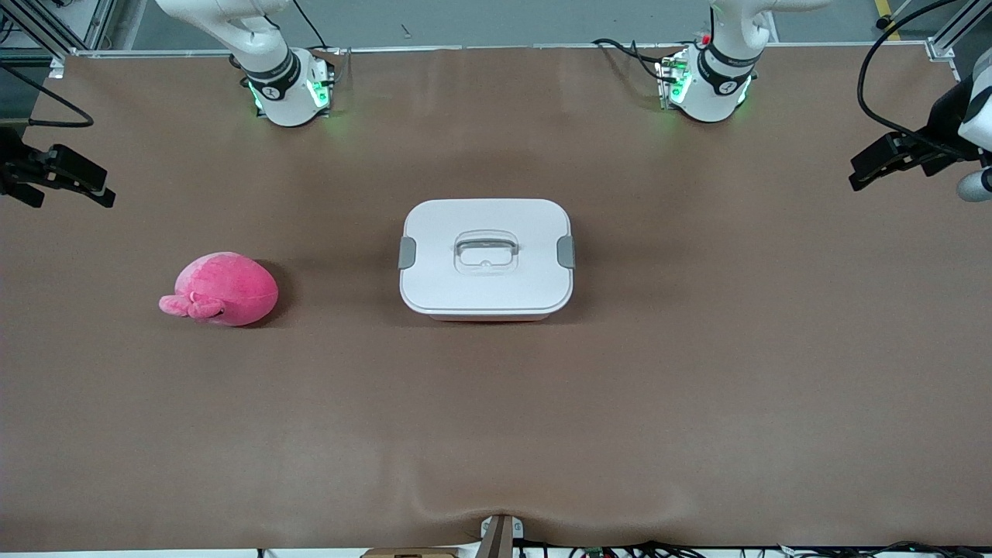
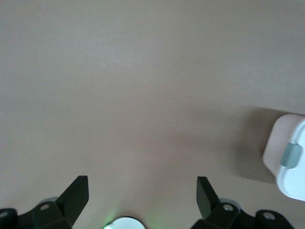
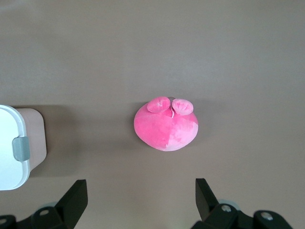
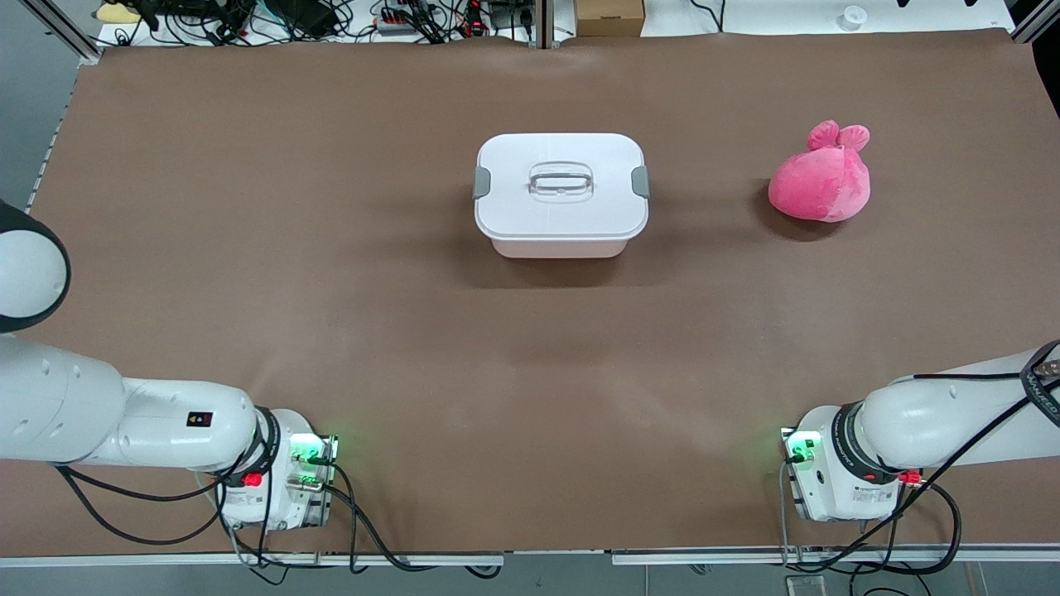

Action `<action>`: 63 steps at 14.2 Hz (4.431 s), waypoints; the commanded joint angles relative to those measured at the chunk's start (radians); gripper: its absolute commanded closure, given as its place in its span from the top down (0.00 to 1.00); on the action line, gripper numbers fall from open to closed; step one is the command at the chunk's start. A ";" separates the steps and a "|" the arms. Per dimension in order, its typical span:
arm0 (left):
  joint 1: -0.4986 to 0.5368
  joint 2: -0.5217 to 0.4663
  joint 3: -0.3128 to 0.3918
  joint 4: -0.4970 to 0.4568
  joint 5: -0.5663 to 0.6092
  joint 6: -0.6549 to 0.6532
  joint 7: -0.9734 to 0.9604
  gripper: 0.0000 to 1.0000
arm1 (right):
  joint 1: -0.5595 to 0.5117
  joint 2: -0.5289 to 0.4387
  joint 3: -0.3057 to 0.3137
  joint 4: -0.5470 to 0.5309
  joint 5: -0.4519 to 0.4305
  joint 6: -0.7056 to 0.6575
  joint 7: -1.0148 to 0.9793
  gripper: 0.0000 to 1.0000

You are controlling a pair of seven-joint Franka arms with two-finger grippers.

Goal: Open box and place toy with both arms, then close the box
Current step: 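Reach the left gripper to the box lid handle while the right gripper reaches the toy, then lower the left gripper onto the lid handle while the right gripper grasps the toy, then lift the white lid with the left gripper while the right gripper lifts the toy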

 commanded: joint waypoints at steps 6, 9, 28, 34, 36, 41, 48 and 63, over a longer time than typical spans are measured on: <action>-0.010 0.089 -0.171 0.026 -0.034 0.010 -0.427 1.00 | 0.054 -0.013 -0.007 -0.058 -0.009 0.043 -0.001 1.00; -0.011 0.117 -0.237 0.026 -0.049 0.080 -0.646 1.00 | 0.065 -0.013 -0.007 -0.139 -0.009 0.126 -0.001 1.00; -0.382 0.309 -0.281 0.026 0.058 0.389 -1.686 1.00 | -0.018 0.158 -0.011 -0.419 -0.011 0.551 -0.210 1.00; -0.491 0.392 -0.281 0.020 0.151 0.493 -2.050 1.00 | -0.018 0.254 -0.011 -0.420 -0.011 0.666 -0.227 1.00; -0.510 0.416 -0.279 0.018 0.156 0.516 -2.127 1.00 | -0.016 0.283 -0.011 -0.422 -0.011 0.664 -0.228 1.00; -0.565 0.480 -0.281 0.015 0.260 0.568 -2.316 1.00 | -0.013 0.291 -0.011 -0.419 -0.011 0.655 -0.228 1.00; -0.617 0.560 -0.281 -0.013 0.374 0.659 -2.422 0.97 | -0.015 0.291 -0.011 -0.419 -0.011 0.654 -0.237 0.61; -0.645 0.616 -0.281 -0.020 0.431 0.732 -2.406 0.52 | -0.016 0.242 -0.007 -0.349 -0.003 0.528 -0.333 0.00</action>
